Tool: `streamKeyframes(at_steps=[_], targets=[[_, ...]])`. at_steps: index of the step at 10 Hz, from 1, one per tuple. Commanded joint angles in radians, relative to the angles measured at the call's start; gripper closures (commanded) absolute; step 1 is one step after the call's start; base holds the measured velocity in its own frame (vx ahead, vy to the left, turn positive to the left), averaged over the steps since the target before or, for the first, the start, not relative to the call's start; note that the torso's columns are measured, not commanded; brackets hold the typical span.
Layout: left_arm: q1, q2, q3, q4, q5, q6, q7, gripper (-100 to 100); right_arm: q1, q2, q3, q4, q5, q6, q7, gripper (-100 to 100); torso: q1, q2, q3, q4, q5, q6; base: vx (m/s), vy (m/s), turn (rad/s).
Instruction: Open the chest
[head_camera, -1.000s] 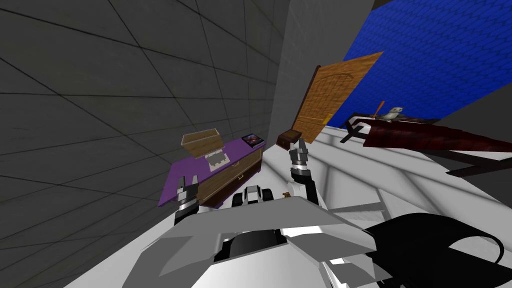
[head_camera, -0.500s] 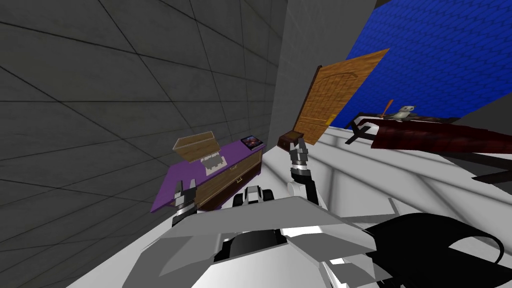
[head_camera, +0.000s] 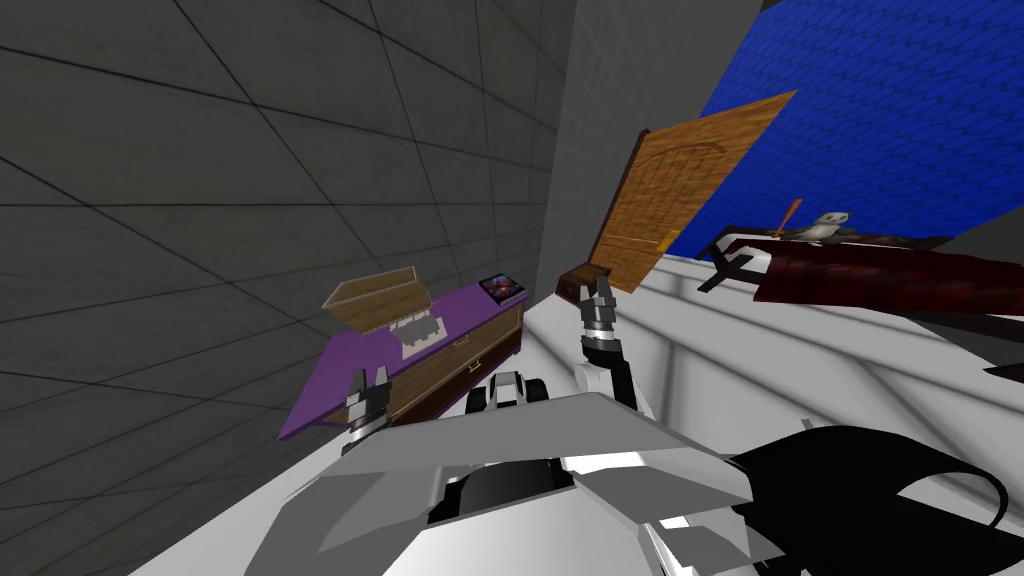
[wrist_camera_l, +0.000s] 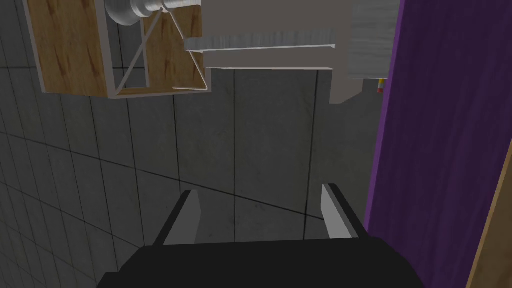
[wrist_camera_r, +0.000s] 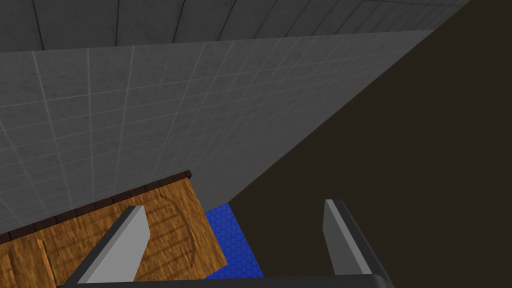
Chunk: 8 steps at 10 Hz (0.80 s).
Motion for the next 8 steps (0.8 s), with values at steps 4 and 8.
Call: streamKeyframes(at_steps=[4,8], targets=[[-0.002,-0.028,-0.013,0.163,-0.004,-0.067,0.024,-100,0.0,0.0,0.0,0.0,0.0,0.0,0.0,0,-0.001,-0.001,0.0,0.0,0.0,0.0,0.114,-0.11,0.034],[-0.001,-0.062,-0.016,0.245,-0.006,-0.11,0.035,-100,0.0,0.0,0.0,0.0,0.0,0.0,0.0,0,0.001,-0.002,0.0,0.0,0.003,0.003,0.114,-0.112,0.048]])
